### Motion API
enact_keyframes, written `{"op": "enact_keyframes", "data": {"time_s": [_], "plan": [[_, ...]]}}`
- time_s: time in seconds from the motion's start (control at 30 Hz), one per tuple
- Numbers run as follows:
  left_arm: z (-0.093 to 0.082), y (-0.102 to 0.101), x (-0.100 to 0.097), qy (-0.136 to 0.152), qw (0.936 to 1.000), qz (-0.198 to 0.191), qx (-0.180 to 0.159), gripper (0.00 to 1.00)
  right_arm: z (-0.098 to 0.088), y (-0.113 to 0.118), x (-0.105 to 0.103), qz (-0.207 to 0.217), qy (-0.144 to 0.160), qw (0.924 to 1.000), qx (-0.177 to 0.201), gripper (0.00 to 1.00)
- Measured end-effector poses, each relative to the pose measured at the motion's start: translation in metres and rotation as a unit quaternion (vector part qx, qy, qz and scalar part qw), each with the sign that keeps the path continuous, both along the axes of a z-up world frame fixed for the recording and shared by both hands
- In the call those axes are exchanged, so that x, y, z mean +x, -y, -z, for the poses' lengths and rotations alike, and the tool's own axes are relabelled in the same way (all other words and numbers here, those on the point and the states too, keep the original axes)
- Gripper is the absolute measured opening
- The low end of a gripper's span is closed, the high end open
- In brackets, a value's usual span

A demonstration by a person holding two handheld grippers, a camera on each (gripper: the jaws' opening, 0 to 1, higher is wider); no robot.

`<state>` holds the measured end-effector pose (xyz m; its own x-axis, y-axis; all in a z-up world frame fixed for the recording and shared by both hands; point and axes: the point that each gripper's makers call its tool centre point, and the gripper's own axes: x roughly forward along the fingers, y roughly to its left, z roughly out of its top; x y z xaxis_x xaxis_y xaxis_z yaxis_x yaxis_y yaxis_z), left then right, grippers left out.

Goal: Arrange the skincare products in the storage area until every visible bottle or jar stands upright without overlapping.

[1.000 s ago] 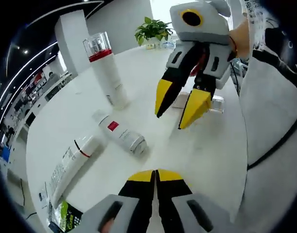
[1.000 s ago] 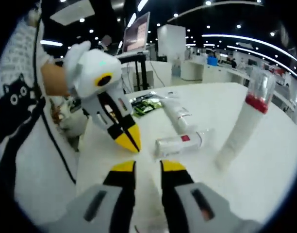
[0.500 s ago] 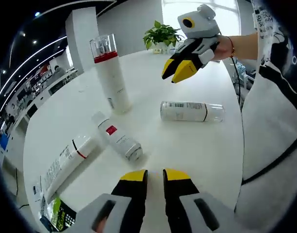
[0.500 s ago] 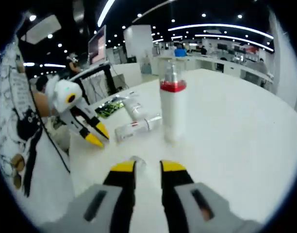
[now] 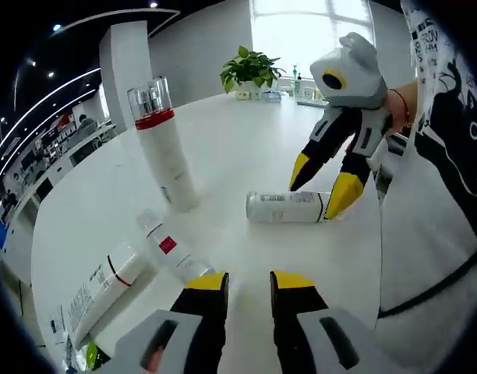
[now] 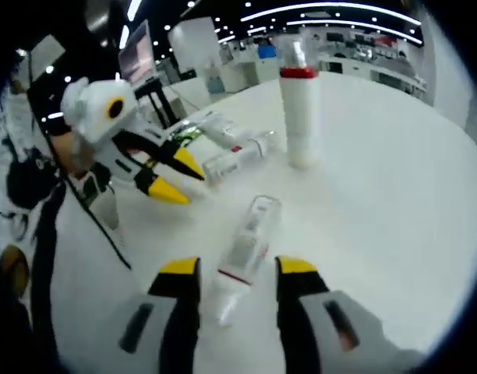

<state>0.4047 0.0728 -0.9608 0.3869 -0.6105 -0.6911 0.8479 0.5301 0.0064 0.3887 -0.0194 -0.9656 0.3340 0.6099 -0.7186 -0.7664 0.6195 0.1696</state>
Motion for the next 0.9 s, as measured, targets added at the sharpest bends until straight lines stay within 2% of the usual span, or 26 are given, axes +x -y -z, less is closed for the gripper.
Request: {"op": "enact_keyframes", "data": {"time_s": [0.13,0.27,0.37,0.43,0.57,0.67,0.73,0.77,0.8,0.87,0.9], "plan": [[-0.002,0.001,-0.001,0.001,1.0000,0.004,-0.002,0.24,0.000,-0.001,-0.001,-0.013,0.011,0.9998,-0.007,0.31],[-0.004,0.001,-0.003,-0.001,0.9999,0.006,-0.010,0.27,0.001,-0.001,-0.001,-0.026,0.010,0.9996,-0.002,0.23],[-0.004,0.002,-0.004,-0.001,0.9999,0.011,-0.010,0.30,-0.001,-0.003,0.001,-0.049,0.034,0.9982,-0.007,0.20],[-0.004,0.002,-0.005,-0.001,0.9998,0.016,-0.011,0.31,-0.001,-0.007,-0.003,-0.081,0.040,0.9959,-0.012,0.19],[-0.004,0.006,-0.008,-0.002,0.9994,0.033,-0.012,0.33,-0.001,-0.014,-0.009,-0.118,0.040,0.9921,-0.007,0.19],[-0.004,0.009,-0.010,0.002,0.9986,0.052,-0.009,0.32,-0.001,-0.023,-0.017,-0.150,0.035,0.9880,0.008,0.19],[-0.002,0.012,-0.016,-0.008,0.9975,0.070,-0.007,0.32,-0.001,-0.029,-0.021,-0.161,0.027,0.9863,0.022,0.19],[0.000,0.013,-0.022,-0.021,0.9962,0.084,-0.003,0.31,-0.001,-0.032,-0.023,-0.175,0.032,0.9839,0.022,0.19],[0.001,0.014,-0.024,-0.021,0.9955,0.092,0.000,0.30,-0.001,-0.034,-0.024,-0.188,0.038,0.9813,0.022,0.19],[0.004,0.013,-0.027,-0.016,0.9937,0.110,0.016,0.28,0.000,-0.036,-0.024,-0.205,0.045,0.9776,0.011,0.19],[0.005,0.011,-0.025,-0.001,0.9929,0.116,0.029,0.27,0.000,-0.036,-0.025,-0.211,0.047,0.9763,0.009,0.19]]}}
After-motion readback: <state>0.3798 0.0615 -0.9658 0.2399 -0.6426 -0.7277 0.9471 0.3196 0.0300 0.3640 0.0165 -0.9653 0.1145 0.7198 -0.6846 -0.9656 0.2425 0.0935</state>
